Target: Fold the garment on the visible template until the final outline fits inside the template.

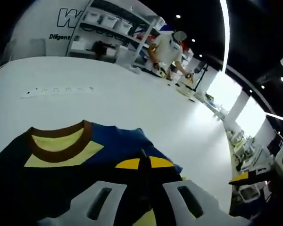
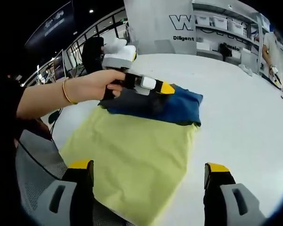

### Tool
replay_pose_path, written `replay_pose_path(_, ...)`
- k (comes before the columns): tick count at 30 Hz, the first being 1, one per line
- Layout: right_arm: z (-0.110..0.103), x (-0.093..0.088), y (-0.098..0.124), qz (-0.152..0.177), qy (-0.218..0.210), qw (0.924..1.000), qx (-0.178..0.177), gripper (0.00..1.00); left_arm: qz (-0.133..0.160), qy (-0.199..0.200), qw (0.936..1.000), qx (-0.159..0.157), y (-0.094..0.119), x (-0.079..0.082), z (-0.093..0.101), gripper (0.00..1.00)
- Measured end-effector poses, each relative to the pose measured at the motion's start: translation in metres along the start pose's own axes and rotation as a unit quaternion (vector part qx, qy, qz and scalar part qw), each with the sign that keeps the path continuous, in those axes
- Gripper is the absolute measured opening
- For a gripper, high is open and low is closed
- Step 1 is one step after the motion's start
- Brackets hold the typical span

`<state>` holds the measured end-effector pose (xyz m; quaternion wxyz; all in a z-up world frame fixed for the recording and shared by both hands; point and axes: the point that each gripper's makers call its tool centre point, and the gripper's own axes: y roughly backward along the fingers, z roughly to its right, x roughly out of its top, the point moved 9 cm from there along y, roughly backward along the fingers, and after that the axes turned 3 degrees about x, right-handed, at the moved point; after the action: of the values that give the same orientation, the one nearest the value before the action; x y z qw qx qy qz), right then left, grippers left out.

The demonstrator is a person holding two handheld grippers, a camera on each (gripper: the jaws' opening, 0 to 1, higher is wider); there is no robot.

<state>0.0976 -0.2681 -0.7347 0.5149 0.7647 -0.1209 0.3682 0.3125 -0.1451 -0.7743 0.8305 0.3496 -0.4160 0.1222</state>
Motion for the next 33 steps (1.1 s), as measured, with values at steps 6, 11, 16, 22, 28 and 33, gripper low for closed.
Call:
replay_pose_path(6, 0.002, 0.001, -0.001, 0.001, 0.001, 1.0000, -0.003, 0.96, -0.004, -0.039, 0.9992, 0.007, 0.013, 0.003, 0.005, 0.17)
replay_pose_path(11, 0.006, 0.010, -0.003, 0.012, 0.006, 0.9999, -0.003, 0.96, -0.006, -0.062, 0.9977, 0.027, 0.040, 0.011, -0.004, 0.42)
replay_pose_path(16, 0.012, 0.020, -0.007, 0.019, 0.013, 0.9997, -0.007, 0.95, -0.013, -0.071, 0.9964, 0.045, 0.064, 0.018, -0.016, 0.54)
replay_pose_path(22, 0.024, 0.034, -0.014, 0.036, 0.009, 0.9992, -0.013, 0.92, -0.011, -0.079, 0.9944, 0.069, 0.091, 0.022, -0.031, 0.68)
replay_pose_path(28, 0.032, 0.043, -0.020, 0.041, 0.010, 0.9990, -0.014, 0.89, -0.011, -0.074, 0.9929, 0.092, 0.113, 0.019, -0.043, 0.78)
replay_pose_path(33, 0.040, 0.050, -0.028, 0.042, 0.005, 0.9990, -0.016, 0.87, -0.023, -0.070, 0.9898, 0.122, 0.129, 0.007, -0.054, 0.83)
